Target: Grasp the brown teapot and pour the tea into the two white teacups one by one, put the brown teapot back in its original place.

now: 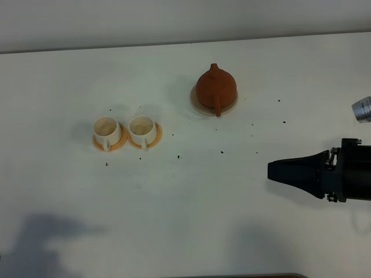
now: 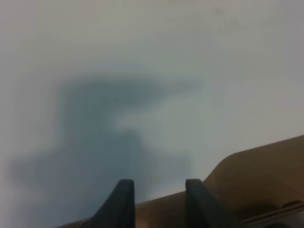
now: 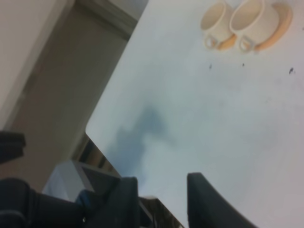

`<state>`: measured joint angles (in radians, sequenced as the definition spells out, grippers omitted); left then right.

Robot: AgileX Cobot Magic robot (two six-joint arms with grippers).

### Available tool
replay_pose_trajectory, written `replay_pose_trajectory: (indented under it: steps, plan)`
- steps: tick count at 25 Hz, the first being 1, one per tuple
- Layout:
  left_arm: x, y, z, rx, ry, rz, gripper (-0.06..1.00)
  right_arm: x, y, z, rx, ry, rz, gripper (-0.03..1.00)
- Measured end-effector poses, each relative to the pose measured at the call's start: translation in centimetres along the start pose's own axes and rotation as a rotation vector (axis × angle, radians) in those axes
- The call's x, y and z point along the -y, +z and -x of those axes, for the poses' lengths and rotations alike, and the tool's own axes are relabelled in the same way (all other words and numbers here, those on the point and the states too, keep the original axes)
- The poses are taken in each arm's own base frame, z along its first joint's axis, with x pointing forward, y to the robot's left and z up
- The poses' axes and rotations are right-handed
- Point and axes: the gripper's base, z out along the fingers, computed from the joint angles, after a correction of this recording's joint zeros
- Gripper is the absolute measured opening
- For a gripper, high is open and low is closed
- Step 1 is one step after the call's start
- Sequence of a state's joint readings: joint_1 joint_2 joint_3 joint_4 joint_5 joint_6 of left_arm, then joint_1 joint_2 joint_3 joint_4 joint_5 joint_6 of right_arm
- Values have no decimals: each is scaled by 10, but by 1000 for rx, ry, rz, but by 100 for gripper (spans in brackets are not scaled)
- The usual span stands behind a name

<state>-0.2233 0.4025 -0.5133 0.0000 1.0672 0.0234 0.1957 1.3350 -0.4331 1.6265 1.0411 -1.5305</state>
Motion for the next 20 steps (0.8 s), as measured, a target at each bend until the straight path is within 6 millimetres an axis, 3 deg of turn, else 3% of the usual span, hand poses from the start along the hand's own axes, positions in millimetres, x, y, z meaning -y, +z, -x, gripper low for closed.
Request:
replay_pose_trajectory:
  steps: [8, 20]
  plan:
    - [-1, -12, -10, 106, -40, 31, 26, 3, 0, 0, -5, -8, -40, 24]
    - [4, -38, -44, 386, -194, 203, 26, 3, 0, 11, 16, -36, -50, 24]
